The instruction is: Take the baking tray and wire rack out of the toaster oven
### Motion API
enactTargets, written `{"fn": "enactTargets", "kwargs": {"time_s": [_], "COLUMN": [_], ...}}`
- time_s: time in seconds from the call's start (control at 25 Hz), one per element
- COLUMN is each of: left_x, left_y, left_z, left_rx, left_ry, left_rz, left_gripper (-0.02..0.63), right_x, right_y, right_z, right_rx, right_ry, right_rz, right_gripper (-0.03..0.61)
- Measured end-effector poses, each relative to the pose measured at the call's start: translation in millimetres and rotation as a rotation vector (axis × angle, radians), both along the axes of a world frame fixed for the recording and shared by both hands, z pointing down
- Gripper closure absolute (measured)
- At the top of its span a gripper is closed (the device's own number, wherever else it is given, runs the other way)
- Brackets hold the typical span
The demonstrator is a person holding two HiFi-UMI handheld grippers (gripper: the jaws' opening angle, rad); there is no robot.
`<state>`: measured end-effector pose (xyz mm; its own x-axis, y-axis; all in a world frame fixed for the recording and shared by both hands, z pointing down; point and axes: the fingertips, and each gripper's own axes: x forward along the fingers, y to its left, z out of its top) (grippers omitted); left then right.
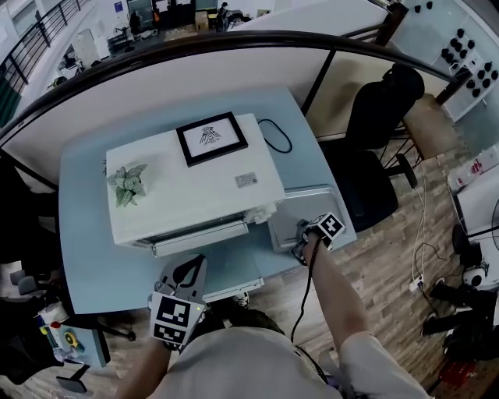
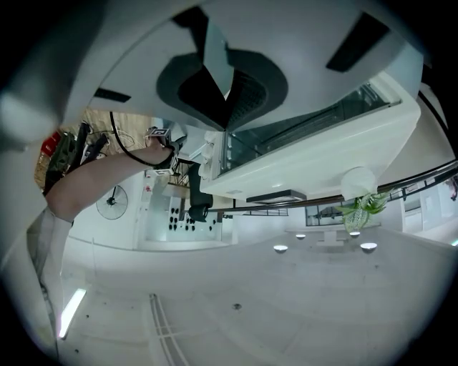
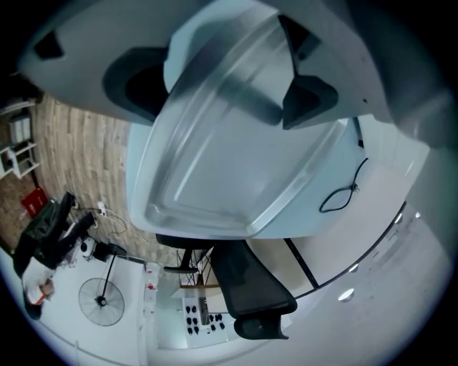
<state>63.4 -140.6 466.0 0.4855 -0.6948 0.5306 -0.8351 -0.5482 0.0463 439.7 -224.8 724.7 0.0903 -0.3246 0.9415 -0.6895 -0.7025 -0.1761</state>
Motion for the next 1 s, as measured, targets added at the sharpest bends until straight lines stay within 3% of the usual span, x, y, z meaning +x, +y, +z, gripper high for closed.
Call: {"fn": "enactTargets", "kwargs": {"time_s": [0.16, 0.32, 0.48, 0.72, 1.0], "left_x": [-13, -24, -38, -62, -87], "left_y": [6, 12, 15, 17, 17], "left_z": [-3, -12, -12, -22, -42], "left_rx": [-0.037, 0.006, 0.006, 0.04, 0.1], "left_ry": [0.069, 0.019, 0.016, -0.002, -0.042], "left_rz": [-0.051, -0.048, -0.065, -0.098, -0.129], "left_gripper": [0.611, 0.611, 0.611, 0.611, 0.611], "right_x": [-5, -13, -27, -73, -147], "right_y": [6, 14, 20, 13, 16], "right_z": [-1, 1, -12, -78, -179], "right_rx": [-0.019, -0.025, 0.01, 0.203, 0.443], "right_ry": [0.014, 0.021, 0.018, -0.021, -0.118], "right_rz": [-0.041, -0.053, -0.096, -0.302, -0.484], "right_gripper": [0.072, 0.061, 0.06, 0.063, 0.124]}}
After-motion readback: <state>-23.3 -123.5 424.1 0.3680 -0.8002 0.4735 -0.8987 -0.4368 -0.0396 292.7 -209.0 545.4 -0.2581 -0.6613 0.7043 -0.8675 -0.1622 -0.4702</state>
